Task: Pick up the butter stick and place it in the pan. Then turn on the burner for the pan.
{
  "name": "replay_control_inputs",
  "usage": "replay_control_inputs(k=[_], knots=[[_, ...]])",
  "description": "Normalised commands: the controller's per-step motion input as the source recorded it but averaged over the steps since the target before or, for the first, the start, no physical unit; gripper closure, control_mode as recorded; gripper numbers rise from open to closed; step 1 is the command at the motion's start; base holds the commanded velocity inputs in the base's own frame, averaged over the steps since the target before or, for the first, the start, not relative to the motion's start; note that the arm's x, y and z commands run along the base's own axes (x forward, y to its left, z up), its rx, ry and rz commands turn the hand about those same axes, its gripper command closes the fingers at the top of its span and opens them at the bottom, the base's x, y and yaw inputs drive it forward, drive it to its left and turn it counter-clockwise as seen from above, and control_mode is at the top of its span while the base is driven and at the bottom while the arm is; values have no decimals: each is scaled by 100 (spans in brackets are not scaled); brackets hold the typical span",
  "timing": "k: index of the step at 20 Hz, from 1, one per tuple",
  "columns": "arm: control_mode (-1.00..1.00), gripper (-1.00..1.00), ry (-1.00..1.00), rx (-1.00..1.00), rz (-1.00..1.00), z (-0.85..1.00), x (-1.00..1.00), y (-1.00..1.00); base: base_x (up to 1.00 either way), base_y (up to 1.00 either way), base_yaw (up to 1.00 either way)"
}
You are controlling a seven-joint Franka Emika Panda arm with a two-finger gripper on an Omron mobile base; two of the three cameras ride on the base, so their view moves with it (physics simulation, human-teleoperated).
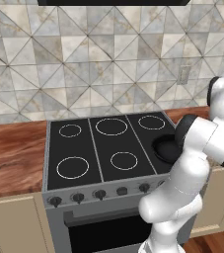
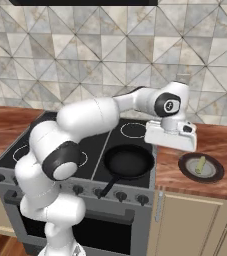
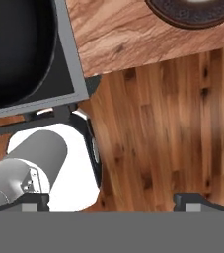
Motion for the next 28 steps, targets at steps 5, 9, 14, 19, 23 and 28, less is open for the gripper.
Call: replay_control_inputs(k=[5,9,14,19,23,28], knots=[[-100,-100,5,1,0,-23,13,-38,0,0,0],[-100,-100,3,2,0,-23,29,-23,0,0,0],[-100,-100,2,1,0,-23,33,-20,0,0,0],[-100,-100,0,5,0,-14,25,-21,0,0,0],[-100,-100,0,7,0,-20,14,-26,0,0,0],[-100,-100,-5,2,0,-15,15,-13,0,0,0]])
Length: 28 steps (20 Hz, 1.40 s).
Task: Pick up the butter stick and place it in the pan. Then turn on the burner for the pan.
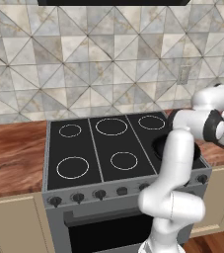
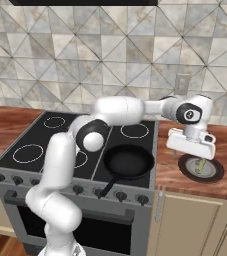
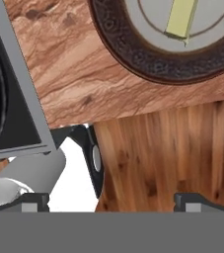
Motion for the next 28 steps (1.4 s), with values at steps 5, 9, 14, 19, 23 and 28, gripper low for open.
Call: replay_control_inputs(k=[5,9,14,19,23,28], knots=[[-100,-100,-10,0,0,-9,1,-9,0,0,0],[-100,-100,-12,0,0,-18,1,-11,0,0,0],[-100,-100,-14,0,0,-25,1,-5,0,0,0],[-100,-100,-6,-3,0,-23,1,-7,0,0,0],[-100,-100,0,-10,0,-12,5,-6,0,0,0],[-100,-100,0,-6,0,-11,13,-4,0,0,0]])
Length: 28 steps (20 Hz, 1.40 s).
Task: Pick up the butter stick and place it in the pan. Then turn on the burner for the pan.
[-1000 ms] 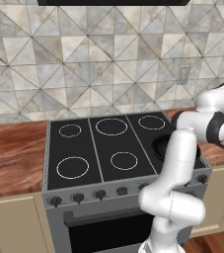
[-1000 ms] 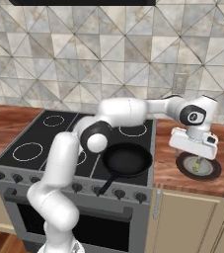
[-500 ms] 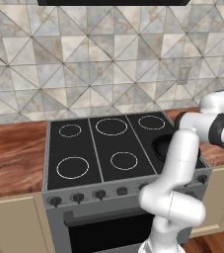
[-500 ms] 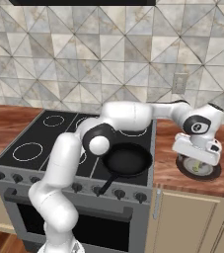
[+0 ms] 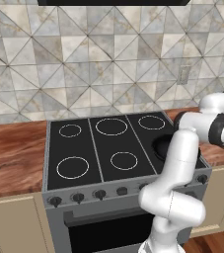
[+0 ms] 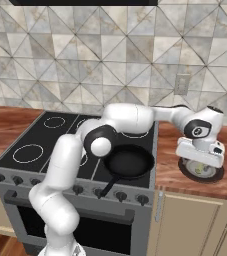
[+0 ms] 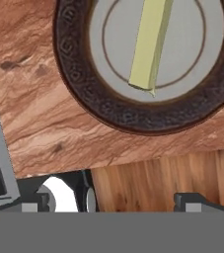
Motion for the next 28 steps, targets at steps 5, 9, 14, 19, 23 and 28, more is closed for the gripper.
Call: replay_control_inputs(k=[5,9,14,19,23,28], knots=[[-100,-100,-1,0,0,-21,25,0,0,0,0],[-100,-100,0,0,0,-24,25,-3,0,0,0],[-100,-100,0,0,0,-16,20,-14,0,0,0],[-100,-100,0,0,0,-1,24,-26,0,0,0],[-100,-100,0,3,0,0,24,-30,0,0,0],[-100,-100,0,1,0,-5,22,-20,0,0,0]])
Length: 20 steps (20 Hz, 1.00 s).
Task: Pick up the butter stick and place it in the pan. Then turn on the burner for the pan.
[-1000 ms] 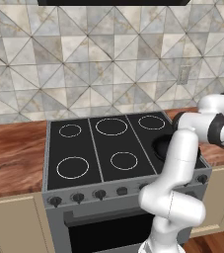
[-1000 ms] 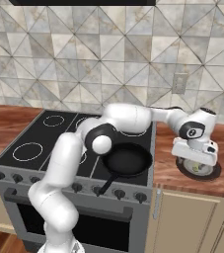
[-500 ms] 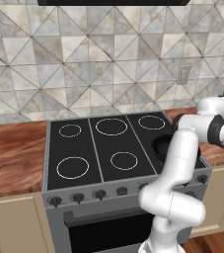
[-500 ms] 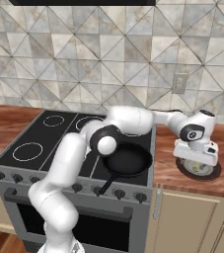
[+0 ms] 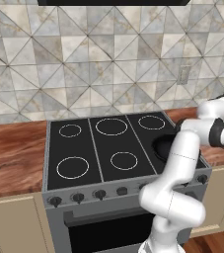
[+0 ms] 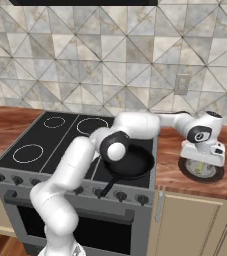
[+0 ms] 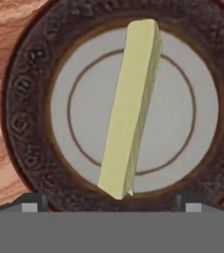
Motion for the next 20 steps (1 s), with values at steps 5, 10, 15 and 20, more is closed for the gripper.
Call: replay_control_inputs(k=[5,10,15,20], knots=[[-100,-100,0,0,0,-16,11,-13,0,0,0],[-100,-100,0,0,0,-25,7,-8,0,0,0],[-100,-100,0,0,0,-24,5,0,0,0,0],[-100,-100,0,0,0,-19,0,0,0,0,0]])
